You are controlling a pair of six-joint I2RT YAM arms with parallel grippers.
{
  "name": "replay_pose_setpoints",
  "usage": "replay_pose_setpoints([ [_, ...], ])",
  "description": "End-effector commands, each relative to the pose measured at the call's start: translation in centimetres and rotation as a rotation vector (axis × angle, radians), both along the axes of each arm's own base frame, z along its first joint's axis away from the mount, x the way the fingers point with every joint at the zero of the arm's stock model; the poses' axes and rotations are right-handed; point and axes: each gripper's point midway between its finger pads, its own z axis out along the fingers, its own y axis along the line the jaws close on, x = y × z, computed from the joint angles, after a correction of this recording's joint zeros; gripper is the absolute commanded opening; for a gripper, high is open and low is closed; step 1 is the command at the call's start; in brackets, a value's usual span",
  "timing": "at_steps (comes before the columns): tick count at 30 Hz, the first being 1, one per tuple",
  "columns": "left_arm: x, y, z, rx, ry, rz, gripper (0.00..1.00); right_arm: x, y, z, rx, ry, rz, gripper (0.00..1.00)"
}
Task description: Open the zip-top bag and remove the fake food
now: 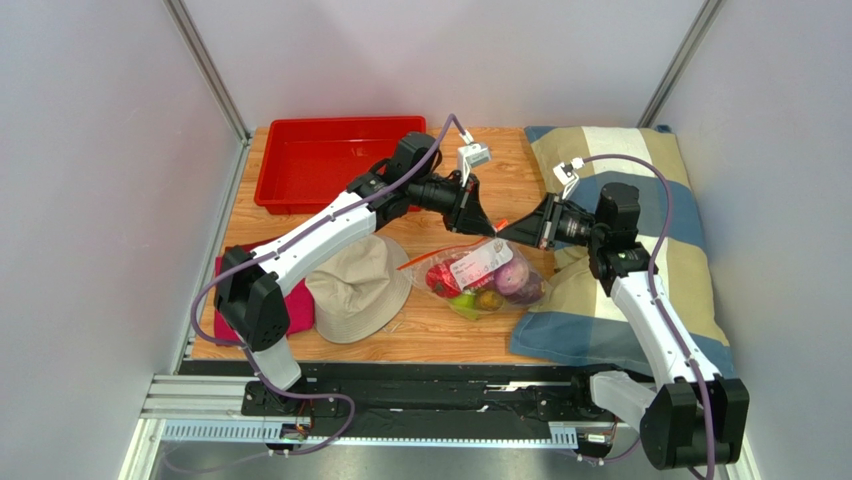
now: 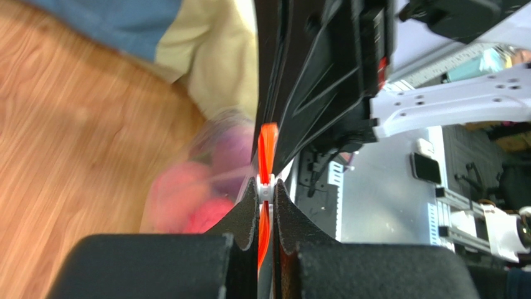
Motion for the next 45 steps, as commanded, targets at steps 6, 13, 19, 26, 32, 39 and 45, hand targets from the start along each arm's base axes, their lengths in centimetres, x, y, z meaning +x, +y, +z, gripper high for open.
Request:
replay_pose_setpoints([
  [6, -0.5, 3.0, -4.9, 0.154, 0.036, 0.067, 0.0, 6.9, -1.1, 0.5, 0.009, 0.035, -0.146, 0.0],
  [13, -5.7, 6.9, -5.9, 0.2, 0.145, 0.159, 0.0, 11.5, -2.2, -2.2, -0.025, 0.12, -0.146, 0.0],
  [19, -9.8, 7.3, -6.0, 0.223, 0.189, 0.179, 0.0, 13.8, -2.0, -3.8, -0.014, 0.201, -0.158, 0.0],
  [26, -11.0, 5.8, -6.1, 0.222, 0.231, 0.164, 0.0, 16.2, -0.3, -4.5, -0.029, 0.262, -0.18, 0.0],
  [32, -9.7, 4.1, -5.7, 0.228, 0.218, 0.174, 0.0, 16.4, -0.1, -7.4, -0.229, 0.442, -0.2, 0.29],
  [39, -8.2, 1.7, -4.3, 0.209, 0.198, 0.142, 0.0, 11.6, -4.1, -5.4, -0.643, 0.507, -0.315, 0.59],
  [45, -8.2, 1.2, -4.8, 0.216, 0.213, 0.129, 0.0, 7.4, -2.4, -5.5, -0.721, 0.456, -0.255, 0.57],
])
